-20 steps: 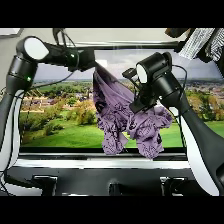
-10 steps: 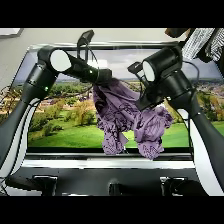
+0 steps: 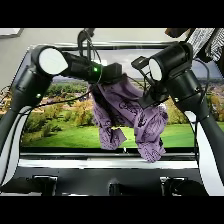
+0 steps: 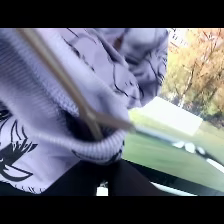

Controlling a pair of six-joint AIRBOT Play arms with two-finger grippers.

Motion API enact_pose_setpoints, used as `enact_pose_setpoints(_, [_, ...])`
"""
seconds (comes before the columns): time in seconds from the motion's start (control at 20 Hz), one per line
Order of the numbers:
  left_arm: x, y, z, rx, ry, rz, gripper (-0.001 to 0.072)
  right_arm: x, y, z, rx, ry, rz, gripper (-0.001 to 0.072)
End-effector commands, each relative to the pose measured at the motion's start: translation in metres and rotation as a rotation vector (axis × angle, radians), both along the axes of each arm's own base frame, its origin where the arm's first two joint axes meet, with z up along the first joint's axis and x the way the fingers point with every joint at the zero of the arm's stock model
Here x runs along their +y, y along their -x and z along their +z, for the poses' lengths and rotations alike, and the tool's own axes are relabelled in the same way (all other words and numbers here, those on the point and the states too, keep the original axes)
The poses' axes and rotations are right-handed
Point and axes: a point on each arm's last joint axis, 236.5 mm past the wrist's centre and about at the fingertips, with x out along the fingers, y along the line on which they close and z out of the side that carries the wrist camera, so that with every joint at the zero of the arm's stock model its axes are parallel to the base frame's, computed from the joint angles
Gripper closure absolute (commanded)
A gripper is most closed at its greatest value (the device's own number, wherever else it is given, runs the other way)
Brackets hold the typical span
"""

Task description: Fold the clothes and pants, and hang the long-sleeved shirts on hangers.

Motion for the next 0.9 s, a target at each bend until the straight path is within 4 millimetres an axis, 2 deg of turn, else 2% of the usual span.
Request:
enact_pose_setpoints(0.0, [0.002,0.01,0.032,-0.028,0.07,0.019,0.0682,0.001,0.0,0.001,0.001,-0.003,0.016,0.0673])
enact_pose_setpoints(0.1, [0.006,0.015,0.033,-0.022,0.053,0.015,0.0682,0.001,0.001,0.001,0.001,-0.002,0.019,0.0673])
enact_pose_setpoints(0.15, [0.012,0.015,0.022,-0.001,0.009,0.029,0.0682,0.001,0.002,0.002,0.0,-0.003,0.018,0.0673])
enact_pose_setpoints(0.25, [0.032,0.009,-0.014,0.036,-0.132,0.062,0.0682,-0.002,0.003,0.01,-0.02,-0.006,0.016,0.0673])
enact_pose_setpoints(0.35, [0.038,0.006,-0.035,0.066,-0.18,0.072,0.0682,-0.007,0.006,0.021,-0.052,-0.012,0.018,0.0673])
enact_pose_setpoints(0.45, [0.034,0.006,-0.05,0.08,-0.2,0.059,0.0682,-0.01,0.011,0.033,-0.081,-0.028,0.017,0.0673])
enact_pose_setpoints(0.6, [0.017,0.014,-0.064,0.065,-0.228,-0.007,0.0681,-0.015,0.017,0.046,-0.114,-0.041,0.014,0.0673])
enact_pose_setpoints(0.7, [0.003,0.021,-0.066,0.045,-0.226,-0.043,0.0681,-0.017,0.02,0.051,-0.125,-0.048,0.013,0.0673])
enact_pose_setpoints(0.85, [-0.015,0.021,-0.054,-0.008,-0.171,-0.047,0.0676,-0.018,0.021,0.056,-0.146,-0.055,0.027,0.0673])
